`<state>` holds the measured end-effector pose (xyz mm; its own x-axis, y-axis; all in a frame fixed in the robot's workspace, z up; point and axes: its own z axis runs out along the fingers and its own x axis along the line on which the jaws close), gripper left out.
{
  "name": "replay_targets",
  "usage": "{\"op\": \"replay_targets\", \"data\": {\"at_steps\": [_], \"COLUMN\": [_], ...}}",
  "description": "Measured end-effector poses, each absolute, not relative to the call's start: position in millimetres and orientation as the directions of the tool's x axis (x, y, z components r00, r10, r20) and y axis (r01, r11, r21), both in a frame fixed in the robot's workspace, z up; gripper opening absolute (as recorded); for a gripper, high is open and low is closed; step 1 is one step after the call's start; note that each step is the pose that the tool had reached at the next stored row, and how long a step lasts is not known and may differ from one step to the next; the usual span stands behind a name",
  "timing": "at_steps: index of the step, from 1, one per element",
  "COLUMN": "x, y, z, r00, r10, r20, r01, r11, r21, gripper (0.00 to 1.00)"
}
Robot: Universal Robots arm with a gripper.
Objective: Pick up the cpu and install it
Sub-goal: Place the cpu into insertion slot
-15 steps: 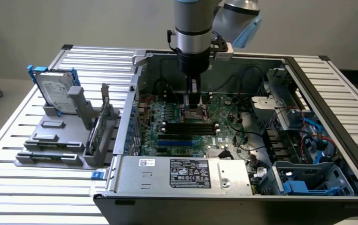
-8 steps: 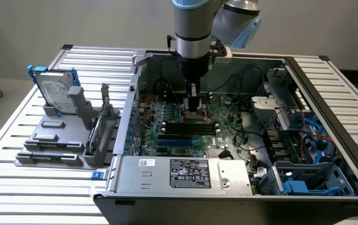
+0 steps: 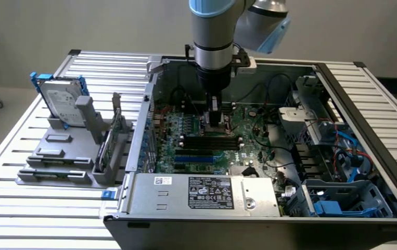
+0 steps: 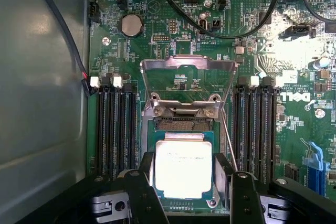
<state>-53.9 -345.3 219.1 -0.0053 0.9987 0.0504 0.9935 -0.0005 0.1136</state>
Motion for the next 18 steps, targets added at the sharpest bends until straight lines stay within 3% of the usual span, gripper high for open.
{"op": "replay_targets", "data": {"at_steps": [18], "x": [-52.9], "y": [-346.2], "z": [205.3], "r00": [-0.006], "r10": [0.999], "r20": [0.050], "r01": [0.992], "r11": [0.000], "r21": [0.124], "gripper": [0.55]}}
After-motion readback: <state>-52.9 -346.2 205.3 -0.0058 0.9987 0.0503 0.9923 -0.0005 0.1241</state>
